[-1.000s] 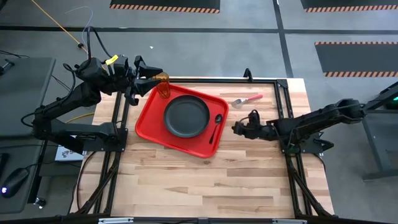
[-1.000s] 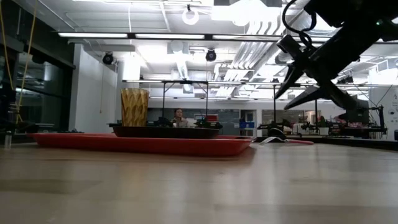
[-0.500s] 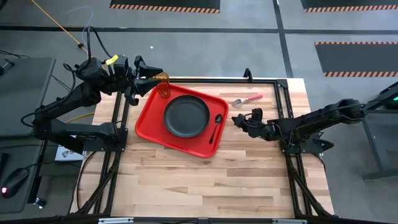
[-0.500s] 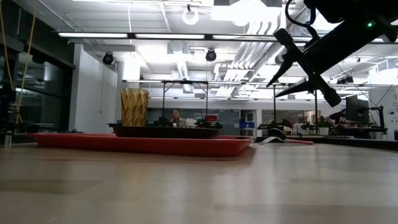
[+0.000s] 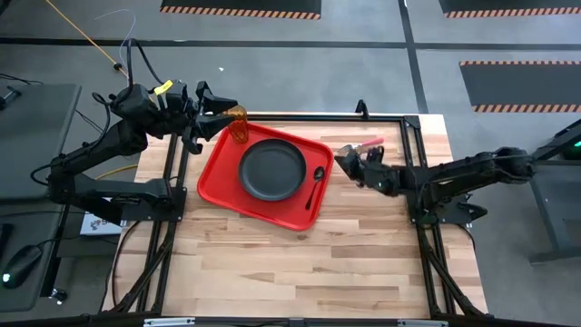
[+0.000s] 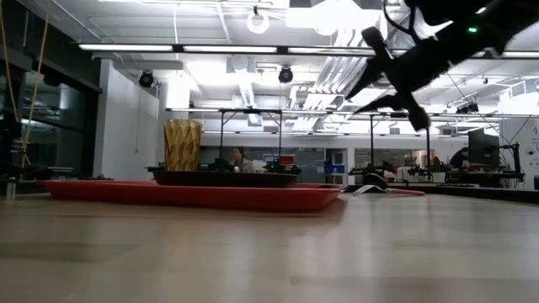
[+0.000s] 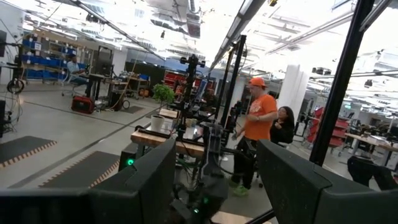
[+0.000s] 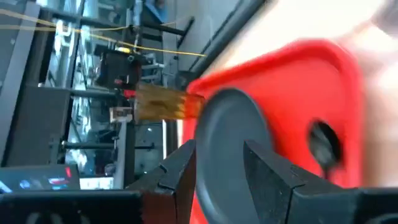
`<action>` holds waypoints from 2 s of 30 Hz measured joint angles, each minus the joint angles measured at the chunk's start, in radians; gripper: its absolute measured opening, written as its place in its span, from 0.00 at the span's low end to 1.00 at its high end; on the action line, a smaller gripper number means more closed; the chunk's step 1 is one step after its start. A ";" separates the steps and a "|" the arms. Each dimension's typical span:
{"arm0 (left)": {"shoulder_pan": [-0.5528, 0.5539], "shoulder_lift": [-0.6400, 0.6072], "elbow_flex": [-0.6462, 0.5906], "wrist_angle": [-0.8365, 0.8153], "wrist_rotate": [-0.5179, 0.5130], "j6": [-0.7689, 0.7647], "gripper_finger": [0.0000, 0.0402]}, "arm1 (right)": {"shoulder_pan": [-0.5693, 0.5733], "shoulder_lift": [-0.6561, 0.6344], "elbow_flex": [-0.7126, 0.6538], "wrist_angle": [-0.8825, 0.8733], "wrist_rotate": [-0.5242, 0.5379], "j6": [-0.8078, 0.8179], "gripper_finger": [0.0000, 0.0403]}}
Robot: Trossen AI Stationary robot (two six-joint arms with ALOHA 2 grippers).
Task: Pick and place plate/cup/fork/spoon on tray
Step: Put the pink fork on the red serving tray
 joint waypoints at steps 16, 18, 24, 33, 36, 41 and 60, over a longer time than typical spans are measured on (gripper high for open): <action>0.000 0.000 0.000 0.003 -0.001 -0.001 0.53 | -0.419 0.281 0.506 -1.063 -0.156 -0.103 0.31; 0.000 0.000 0.000 0.003 -0.001 -0.001 0.53 | -0.461 0.319 0.477 -1.048 -0.219 -0.043 0.31; 0.000 0.000 0.000 0.006 -0.001 -0.001 0.53 | -0.542 0.405 0.381 -0.818 -0.341 0.103 0.31; 0.000 0.000 0.000 0.006 -0.004 0.000 0.53 | -0.582 0.492 0.368 -0.764 -0.311 0.237 0.31; 0.000 0.000 0.000 0.006 -0.003 0.000 0.53 | -0.594 0.518 0.368 -0.746 -0.307 0.273 0.31; 0.000 0.000 0.000 0.006 -0.003 0.000 0.53 | -0.612 0.552 0.368 -0.667 -0.294 0.304 0.31; 0.000 0.000 0.000 0.005 -0.003 -0.001 0.53 | -0.633 0.573 0.368 -0.525 -0.236 0.304 0.31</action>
